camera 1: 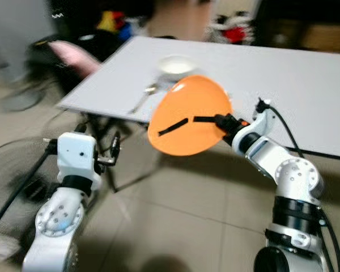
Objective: Setting the table
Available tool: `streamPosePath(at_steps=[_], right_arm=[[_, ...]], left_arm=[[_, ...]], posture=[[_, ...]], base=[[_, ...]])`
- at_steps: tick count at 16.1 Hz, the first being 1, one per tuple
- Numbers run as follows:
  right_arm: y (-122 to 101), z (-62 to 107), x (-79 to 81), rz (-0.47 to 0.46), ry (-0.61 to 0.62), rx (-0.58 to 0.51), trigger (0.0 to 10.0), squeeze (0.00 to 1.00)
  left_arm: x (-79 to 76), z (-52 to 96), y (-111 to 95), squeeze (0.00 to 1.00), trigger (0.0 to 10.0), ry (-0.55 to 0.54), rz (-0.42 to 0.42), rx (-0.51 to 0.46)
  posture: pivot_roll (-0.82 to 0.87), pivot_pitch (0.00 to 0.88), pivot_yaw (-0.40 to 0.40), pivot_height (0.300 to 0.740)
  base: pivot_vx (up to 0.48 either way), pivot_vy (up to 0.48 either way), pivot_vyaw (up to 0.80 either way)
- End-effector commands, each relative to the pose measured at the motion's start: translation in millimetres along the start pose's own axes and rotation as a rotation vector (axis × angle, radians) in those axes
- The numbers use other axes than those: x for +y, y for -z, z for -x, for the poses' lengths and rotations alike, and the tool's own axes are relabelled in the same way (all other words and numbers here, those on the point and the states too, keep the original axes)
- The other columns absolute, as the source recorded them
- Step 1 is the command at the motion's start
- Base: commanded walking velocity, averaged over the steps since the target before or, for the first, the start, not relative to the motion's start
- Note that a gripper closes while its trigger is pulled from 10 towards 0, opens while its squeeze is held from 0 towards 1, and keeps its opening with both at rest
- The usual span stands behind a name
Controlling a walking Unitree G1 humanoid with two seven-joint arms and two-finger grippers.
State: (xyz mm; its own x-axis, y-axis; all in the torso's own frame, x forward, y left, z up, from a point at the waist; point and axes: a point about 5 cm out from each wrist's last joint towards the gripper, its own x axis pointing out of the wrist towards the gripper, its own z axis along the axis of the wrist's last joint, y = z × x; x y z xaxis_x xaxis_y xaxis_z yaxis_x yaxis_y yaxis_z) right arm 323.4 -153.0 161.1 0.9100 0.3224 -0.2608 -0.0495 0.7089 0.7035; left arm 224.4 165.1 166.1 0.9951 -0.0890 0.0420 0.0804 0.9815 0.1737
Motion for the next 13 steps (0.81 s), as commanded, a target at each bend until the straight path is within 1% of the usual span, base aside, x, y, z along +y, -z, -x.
streamPosePath(at_steps=[1, 4, 8, 13], right_arm=[[-8.4, -0.4, 11.8, 0.003, -0.062, -0.030, 10.0, 0.00], [-2.2, -2.7, 15.9, 0.015, -0.086, 0.009, 10.0, 0.00], [3.5, -3.1, 17.6, 0.022, -0.103, 0.048, 10.0, 0.00], [7.0, -3.7, 17.7, -0.048, -0.122, 0.080, 10.0, 0.00]], left_arm=[[2.7, 1.2, 0.2, 0.00, 10.0, -0.001, -0.010, 0.003], [7.0, 4.5, 0.4, 0.00, 10.0, -0.013, -0.013, 0.006], [8.3, 7.1, 1.7, 0.00, 10.0, -0.019, -0.015, 0.014], [8.3, 8.5, 2.2, 0.00, 10.0, -0.013, -0.016, 0.018]], posture=[[-0.07, 0.000, 0.021, 0.740], [-0.06, 0.000, 0.012, 0.740], [-0.06, 0.000, 0.009, 0.740], [-0.06, 0.000, 0.008, 0.740]], base=[[0.307, 0.000, 0.00], [0.331, 0.000, 0.00], [0.354, 0.000, 0.00], [0.355, 0.000, 0.00]])
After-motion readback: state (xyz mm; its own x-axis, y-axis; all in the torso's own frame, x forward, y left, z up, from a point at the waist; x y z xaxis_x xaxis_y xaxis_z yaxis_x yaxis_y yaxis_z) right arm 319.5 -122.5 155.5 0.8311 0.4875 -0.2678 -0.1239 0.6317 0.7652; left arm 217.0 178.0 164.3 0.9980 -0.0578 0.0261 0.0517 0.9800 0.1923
